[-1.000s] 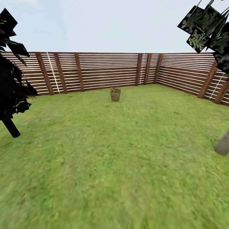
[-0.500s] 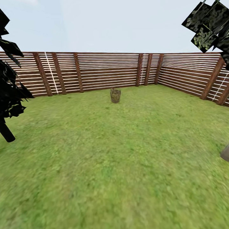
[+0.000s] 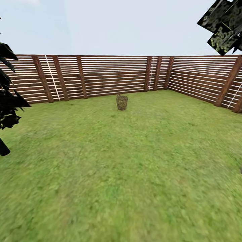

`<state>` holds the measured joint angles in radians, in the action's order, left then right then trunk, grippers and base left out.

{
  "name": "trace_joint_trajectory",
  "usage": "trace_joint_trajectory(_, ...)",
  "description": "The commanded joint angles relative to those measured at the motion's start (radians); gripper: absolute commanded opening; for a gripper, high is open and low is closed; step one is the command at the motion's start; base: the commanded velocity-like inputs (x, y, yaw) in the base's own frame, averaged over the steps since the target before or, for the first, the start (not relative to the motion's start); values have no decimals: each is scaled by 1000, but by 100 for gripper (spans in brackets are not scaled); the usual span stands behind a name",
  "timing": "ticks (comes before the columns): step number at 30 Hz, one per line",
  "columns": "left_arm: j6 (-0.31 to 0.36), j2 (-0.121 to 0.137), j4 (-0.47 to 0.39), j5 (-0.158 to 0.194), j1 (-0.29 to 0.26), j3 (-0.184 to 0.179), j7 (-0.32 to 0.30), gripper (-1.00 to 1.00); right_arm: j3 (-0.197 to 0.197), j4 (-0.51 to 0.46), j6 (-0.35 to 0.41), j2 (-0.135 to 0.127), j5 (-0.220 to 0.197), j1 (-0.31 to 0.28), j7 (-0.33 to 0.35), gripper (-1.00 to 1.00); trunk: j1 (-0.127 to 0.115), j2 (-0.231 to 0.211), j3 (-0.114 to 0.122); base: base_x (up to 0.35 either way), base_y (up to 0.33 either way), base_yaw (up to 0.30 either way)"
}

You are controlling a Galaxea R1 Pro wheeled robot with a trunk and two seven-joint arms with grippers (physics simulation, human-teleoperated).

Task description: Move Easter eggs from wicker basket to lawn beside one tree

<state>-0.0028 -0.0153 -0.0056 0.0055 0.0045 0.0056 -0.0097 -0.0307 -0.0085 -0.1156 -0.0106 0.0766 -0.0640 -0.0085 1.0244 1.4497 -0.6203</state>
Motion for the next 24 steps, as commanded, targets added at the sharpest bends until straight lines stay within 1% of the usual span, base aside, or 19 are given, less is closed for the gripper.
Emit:
trace_joint_trajectory(1,0,0,-1,1,0,1,-1,100,-3,1,-2,-1,7,0,-1,100,1,0,-1,325,0,0)
trace_joint_trajectory(5,0,0,-1,1,0,1,-1,100,-3,1,-3,-5,7,0,-1,100,1,0,-1,325,0,0)
trace_joint_trajectory(13,0,0,-1,1,0,1,-1,100,-4,1,-3,0,9,0,-1,100,1,0,-1,325,0,0)
trace_joint_trajectory(18,0,0,-1,1,0,1,-1,100,-5,1,-3,-5,8,0,-1,100,1,0,-1,325,0,0)
trace_joint_trajectory(24,0,0,-1,1,0,1,-1,100,-5,1,-3,-1,9,0,-1,100,1,0,-1,325,0,0)
